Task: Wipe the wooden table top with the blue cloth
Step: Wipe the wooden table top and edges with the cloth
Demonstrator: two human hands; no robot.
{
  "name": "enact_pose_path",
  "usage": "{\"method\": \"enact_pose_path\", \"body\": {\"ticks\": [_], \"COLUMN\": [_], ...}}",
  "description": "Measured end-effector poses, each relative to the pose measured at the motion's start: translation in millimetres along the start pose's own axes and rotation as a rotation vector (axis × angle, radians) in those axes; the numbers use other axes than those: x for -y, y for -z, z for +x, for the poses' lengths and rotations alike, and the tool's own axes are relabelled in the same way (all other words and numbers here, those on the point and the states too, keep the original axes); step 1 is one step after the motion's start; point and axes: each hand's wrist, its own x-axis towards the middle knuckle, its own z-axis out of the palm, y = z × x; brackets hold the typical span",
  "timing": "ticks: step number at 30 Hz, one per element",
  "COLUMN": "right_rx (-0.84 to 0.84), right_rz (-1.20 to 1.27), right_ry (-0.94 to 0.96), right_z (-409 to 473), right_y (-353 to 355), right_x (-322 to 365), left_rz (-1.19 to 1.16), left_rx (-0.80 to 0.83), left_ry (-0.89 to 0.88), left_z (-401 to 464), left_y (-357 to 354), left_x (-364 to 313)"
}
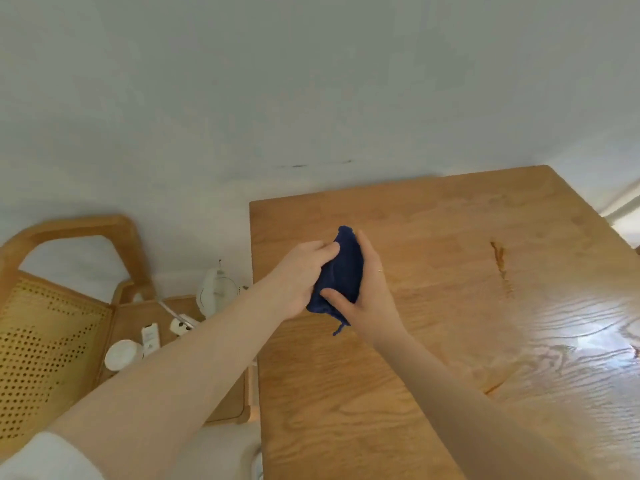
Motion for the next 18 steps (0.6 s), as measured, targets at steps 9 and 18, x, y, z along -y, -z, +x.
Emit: {"method": "enact_pose_path", "body": {"ticks": [9,18], "right_rx": [0.082,0.66], "right_rz": [-0.194,-0.903], "right_ry": [0.051,0.398], "right_z": [107,140], "right_y": [-2,-73], "right_x": [-25,-75], "left_rz": [0.862,1.142], "left_rx": [-0.506,-0.475], "left_ry": [-0.149,0.009], "left_z": [57,88], "left_y": [66,111], "left_x": [32,76]}}
